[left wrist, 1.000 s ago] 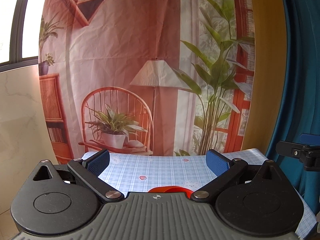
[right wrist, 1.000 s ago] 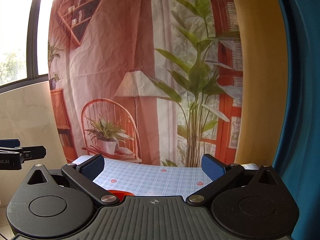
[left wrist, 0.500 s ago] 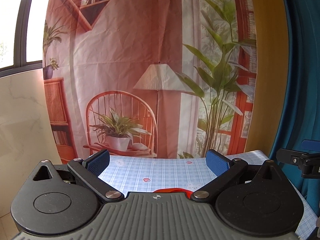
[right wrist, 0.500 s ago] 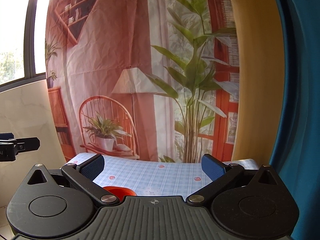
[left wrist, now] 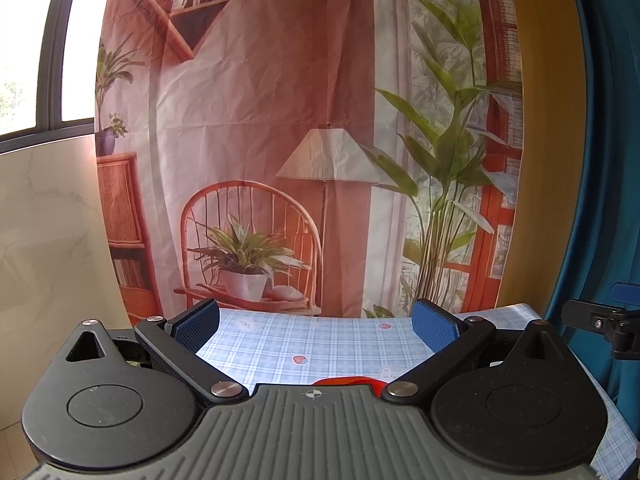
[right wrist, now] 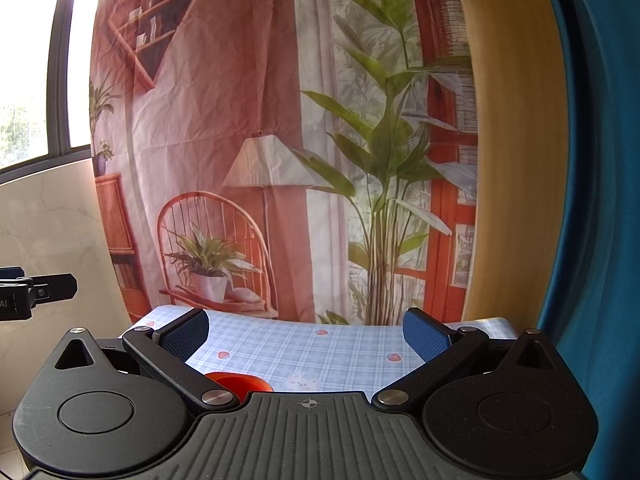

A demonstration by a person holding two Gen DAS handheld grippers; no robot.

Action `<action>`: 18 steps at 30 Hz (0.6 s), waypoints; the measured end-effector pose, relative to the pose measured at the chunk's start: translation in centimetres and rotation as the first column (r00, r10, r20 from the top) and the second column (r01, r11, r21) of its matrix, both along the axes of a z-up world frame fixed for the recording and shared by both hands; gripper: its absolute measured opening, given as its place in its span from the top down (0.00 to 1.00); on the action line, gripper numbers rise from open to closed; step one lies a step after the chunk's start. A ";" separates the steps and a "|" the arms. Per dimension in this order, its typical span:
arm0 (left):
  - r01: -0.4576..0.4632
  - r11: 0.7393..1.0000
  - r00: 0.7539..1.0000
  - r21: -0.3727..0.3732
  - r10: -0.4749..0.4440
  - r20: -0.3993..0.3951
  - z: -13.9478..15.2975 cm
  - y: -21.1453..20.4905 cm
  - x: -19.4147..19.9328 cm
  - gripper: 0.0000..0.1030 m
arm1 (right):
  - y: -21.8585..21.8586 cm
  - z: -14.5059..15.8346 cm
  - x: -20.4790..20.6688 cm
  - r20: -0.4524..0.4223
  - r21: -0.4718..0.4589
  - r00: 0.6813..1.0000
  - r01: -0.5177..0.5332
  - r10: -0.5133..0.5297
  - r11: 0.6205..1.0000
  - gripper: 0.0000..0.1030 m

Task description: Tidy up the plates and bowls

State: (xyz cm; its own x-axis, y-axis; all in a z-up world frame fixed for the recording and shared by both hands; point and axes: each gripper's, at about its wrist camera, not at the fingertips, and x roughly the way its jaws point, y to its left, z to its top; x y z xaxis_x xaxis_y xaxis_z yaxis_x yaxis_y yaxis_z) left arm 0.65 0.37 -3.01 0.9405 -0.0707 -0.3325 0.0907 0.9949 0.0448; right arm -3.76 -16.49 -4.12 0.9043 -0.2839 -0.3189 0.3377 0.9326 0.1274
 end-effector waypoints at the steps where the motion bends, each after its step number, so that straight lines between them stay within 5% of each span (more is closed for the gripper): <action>1: 0.001 1.000 1.000 0.000 -0.001 0.000 0.0 0.0 0.0 0.00 | 0.0 0.0 0.0 0.000 0.000 1.000 -0.001 0.001 1.000 0.00; 18: 0.000 1.000 1.000 0.002 0.000 -0.001 0.0 0.0 0.0 0.00 | 0.0 0.0 0.0 -0.004 -0.003 1.000 -0.003 0.003 1.000 0.00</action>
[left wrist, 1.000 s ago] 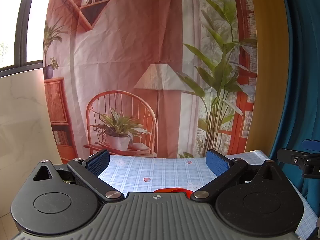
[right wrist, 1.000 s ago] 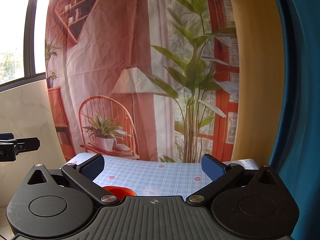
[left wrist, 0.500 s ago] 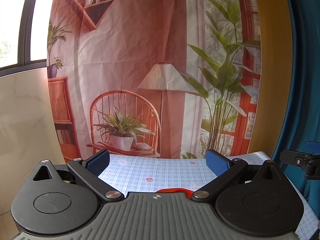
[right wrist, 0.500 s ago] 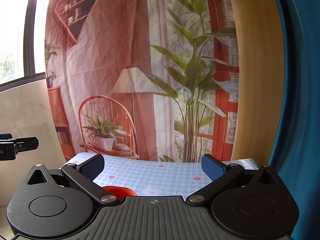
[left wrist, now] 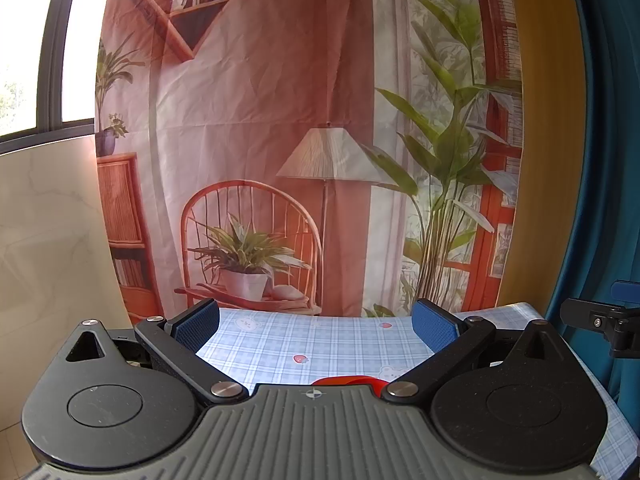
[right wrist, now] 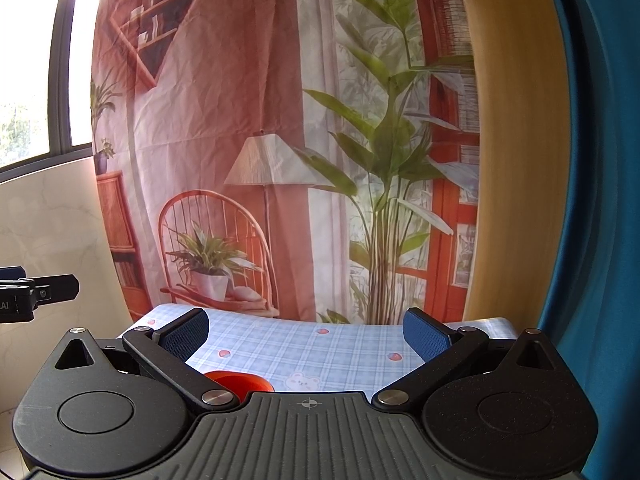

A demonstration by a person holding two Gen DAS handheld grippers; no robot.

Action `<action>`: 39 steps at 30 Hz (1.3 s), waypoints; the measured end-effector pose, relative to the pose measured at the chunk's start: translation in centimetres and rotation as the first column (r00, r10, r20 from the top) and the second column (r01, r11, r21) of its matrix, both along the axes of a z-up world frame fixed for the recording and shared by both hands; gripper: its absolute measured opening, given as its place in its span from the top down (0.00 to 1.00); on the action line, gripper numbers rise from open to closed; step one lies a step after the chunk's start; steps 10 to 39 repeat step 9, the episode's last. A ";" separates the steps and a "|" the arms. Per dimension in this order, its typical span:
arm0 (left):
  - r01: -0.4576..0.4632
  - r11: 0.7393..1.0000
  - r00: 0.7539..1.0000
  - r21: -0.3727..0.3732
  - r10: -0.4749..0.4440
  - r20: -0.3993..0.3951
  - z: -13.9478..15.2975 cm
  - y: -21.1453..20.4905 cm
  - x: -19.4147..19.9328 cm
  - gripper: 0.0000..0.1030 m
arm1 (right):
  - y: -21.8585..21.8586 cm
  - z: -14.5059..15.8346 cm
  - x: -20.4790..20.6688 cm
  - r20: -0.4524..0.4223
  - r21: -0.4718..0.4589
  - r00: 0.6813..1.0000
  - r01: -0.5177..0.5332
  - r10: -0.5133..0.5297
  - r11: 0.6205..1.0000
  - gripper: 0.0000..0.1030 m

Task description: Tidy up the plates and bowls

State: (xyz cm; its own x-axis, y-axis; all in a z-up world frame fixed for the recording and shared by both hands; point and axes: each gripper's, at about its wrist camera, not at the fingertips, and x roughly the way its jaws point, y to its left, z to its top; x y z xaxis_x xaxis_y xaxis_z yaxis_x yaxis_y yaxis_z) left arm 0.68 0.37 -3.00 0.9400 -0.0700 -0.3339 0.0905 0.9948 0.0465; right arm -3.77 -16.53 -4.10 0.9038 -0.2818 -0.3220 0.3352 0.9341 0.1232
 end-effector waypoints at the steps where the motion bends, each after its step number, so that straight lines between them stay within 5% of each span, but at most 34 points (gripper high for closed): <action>1: -0.001 1.000 1.000 0.001 0.001 0.001 0.0 0.0 0.0 0.00 | 0.0 0.0 0.0 0.000 -0.001 1.000 0.001 -0.001 1.000 0.00; 39: 0.003 1.000 1.000 0.001 -0.003 0.004 -0.1 0.2 0.1 0.00 | 0.1 0.0 0.0 -0.001 0.000 1.000 0.001 -0.001 1.000 0.00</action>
